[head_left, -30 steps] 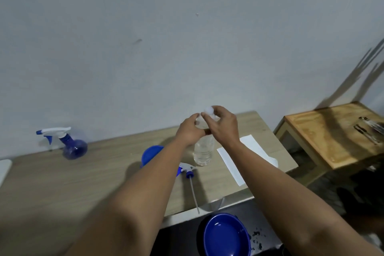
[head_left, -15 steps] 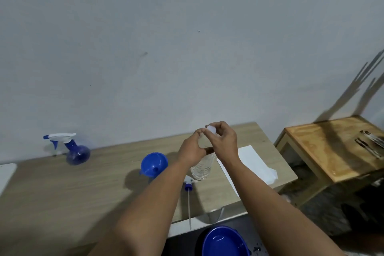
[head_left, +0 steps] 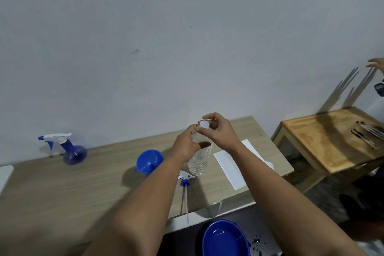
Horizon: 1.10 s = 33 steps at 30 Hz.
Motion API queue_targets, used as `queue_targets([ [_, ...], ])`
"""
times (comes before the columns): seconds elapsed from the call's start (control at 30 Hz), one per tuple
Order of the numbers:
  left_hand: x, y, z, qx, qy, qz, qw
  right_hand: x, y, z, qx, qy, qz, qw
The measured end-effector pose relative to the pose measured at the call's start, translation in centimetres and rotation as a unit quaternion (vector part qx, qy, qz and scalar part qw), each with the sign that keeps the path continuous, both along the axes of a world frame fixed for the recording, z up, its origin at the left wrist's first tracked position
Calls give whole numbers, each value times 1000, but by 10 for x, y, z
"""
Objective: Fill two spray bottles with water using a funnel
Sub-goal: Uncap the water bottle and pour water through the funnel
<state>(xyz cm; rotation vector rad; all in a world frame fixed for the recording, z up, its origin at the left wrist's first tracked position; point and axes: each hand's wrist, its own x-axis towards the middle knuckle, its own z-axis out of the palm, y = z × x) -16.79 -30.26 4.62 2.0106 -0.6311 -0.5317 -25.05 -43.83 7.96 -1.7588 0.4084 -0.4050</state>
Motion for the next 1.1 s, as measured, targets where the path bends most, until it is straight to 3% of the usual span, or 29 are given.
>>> queue_targets([
  [0.1,-2,2,-2,-1,3,3,1000,2,2,0,-19,3,-24,1000],
  [0.23,-2,4,-3,0,-16,7,1000,2,-5,7,-48,19,42,998],
  [0.4,-3,-1,-4,8,-9,14,1000,3,-7,8,-80,43,-18,996],
  [0.57,-2,-2,-4,8,-10,6,1000,3,-18,23,-84,80,82,990],
  [0.67,-3,-5,-4,8,-5,15,1000,6,-17,27,-139,122,34,982],
  [0.73,-3,-5,-5,8,-5,14,1000,7,-16,27,-148,111,-6,983],
  [0.97,0,-4,-5,8,-10,12,1000,4,-22,44,-136,97,59,984],
  [1.1,2,-2,-7,-6,-4,19,1000,0,-39,47,-78,37,-40,995],
])
